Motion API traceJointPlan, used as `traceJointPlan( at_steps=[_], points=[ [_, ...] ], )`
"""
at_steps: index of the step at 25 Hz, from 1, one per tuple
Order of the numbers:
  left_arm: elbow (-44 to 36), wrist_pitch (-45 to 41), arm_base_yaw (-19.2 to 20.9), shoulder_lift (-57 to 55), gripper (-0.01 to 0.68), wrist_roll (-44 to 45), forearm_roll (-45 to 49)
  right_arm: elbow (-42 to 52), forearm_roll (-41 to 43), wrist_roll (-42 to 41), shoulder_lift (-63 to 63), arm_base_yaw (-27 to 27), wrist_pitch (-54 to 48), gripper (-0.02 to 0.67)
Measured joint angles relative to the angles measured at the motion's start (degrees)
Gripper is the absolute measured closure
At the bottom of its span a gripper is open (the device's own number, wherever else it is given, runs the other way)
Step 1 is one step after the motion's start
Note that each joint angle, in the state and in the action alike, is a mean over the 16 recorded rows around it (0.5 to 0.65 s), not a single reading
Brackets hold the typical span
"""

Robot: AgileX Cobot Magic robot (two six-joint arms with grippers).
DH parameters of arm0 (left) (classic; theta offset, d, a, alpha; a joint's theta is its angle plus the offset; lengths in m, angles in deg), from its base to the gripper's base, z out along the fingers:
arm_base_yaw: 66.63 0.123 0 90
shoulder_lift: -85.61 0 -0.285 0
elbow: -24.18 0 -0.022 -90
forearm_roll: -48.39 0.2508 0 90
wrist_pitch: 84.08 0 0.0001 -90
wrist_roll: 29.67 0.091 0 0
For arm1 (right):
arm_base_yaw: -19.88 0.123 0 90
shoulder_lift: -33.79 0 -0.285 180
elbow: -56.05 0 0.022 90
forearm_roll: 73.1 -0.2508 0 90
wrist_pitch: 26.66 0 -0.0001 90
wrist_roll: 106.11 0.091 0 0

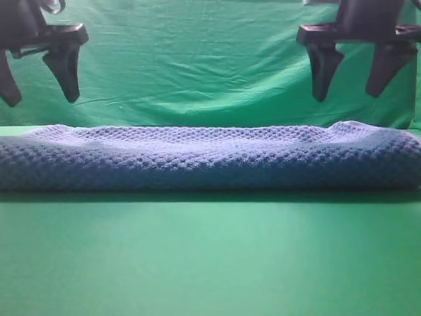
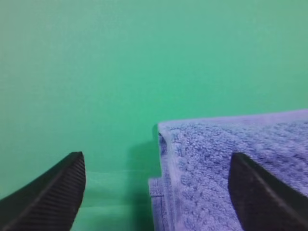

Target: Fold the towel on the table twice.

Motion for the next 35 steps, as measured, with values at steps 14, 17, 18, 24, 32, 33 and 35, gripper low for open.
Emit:
traceJointPlan(
  at_steps=[14,17,18,24,32,33,35],
  points=[
    [1.63,-17.44,0.0,24.37,0.439,-0.71,-0.02,-3.97,0.67,2.9,21.75,0.0,-18.23,0.492],
    [1.72,-20.88,0.0,29.82,0.545,1.17,-2.31,-3.89,-0.49,2.38,27.09,0.0,-20.99,0.582],
    [1.73,-21.87,0.0,31.64,0.576,1.96,-3.2,-3.77,-0.99,2.14,28.9,0.0,-21.75,0.604],
    [1.73,-26.44,0.0,42.99,0.67,7.26,-8.3,-1.06,-4.34,0.28,40.82,0.0,-24.06,0.649],
    [1.35,-29.81,0.0,58.49,0.673,12.28,-12.17,9.14,-7.83,-2.92,59.18,0.0,-20.65,0.649],
    [0.99,-30.16,0.0,60.38,0.673,12.48,-12.28,10.89,-8.02,-3.24,61.54,0.0,-19.81,0.649],
    [-0.19,-30.64,0.0,64.15,0.673,12.69,-12.41,14.49,-8.23,-3.91,66.13,0.0,-18.09,0.649]
  ],
)
